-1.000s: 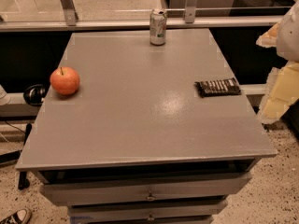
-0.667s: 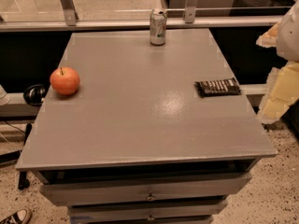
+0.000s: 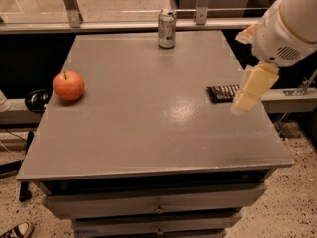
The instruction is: Move 7up can near apple
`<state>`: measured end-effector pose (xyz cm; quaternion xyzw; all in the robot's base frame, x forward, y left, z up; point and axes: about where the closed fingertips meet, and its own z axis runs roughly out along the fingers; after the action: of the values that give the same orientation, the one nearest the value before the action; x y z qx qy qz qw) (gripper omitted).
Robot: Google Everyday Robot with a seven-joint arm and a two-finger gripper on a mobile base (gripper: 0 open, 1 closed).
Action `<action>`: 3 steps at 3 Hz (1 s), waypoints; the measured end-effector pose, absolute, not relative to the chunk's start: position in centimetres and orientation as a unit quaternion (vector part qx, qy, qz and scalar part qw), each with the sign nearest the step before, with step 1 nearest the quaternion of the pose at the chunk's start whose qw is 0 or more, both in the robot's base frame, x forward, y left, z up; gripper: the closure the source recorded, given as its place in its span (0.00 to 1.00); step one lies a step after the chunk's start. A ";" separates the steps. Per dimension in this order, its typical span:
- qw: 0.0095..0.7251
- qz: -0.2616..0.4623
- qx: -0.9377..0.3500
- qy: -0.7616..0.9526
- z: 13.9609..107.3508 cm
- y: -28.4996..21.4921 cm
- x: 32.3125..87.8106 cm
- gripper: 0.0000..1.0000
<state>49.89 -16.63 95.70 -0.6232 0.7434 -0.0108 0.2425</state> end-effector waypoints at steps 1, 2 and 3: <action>0.299 0.017 -0.613 0.731 94.3 -13.8 55.0 0.00; 0.346 0.040 -0.588 0.730 93.0 -12.1 60.5 0.00; 0.384 0.077 -0.549 0.738 91.7 -10.7 65.6 0.00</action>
Offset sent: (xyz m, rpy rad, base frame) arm 0.1799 0.0611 -0.0440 0.3605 -0.1495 -0.0482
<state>65.56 -10.74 91.68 -0.5488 0.7384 0.0773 0.3842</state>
